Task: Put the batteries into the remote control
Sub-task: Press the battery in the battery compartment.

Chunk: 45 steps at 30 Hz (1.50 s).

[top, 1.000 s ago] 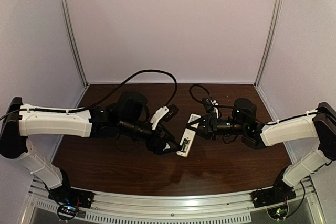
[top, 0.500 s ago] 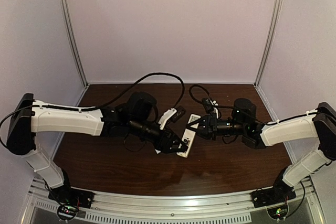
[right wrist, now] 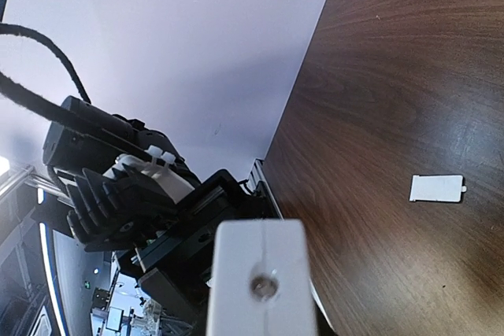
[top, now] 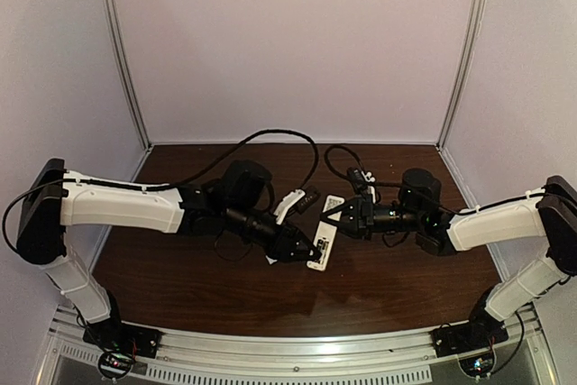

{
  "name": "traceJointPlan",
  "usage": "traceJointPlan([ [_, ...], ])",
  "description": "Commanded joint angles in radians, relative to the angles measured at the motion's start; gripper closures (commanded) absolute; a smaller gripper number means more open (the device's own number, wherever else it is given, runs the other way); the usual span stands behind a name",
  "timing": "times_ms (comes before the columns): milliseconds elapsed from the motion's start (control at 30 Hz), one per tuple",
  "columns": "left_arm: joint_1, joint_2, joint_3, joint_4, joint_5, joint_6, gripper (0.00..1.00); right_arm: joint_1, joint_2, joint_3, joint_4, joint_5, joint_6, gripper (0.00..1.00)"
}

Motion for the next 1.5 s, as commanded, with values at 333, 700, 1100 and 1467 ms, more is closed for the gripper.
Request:
traceJointPlan([
  [333, 0.001, 0.042, 0.051, -0.022, -0.053, 0.048, 0.54, -0.002, 0.003, -0.01, 0.081, 0.012, 0.067, 1.0],
  [700, 0.002, 0.063, 0.077, -0.001, -0.041, 0.027, 0.57, -0.002, -0.01, -0.012, 0.065, 0.021, 0.058, 1.0],
  [1100, 0.004, 0.131, 0.139, -0.122, -0.162, 0.019, 0.7, -0.002, -0.026, -0.02, 0.067, 0.033, 0.069, 1.0],
  [1467, 0.003, 0.167, 0.134, -0.144, -0.132, 0.018, 0.56, -0.004, -0.043, -0.033, 0.065, 0.067, 0.082, 1.0],
])
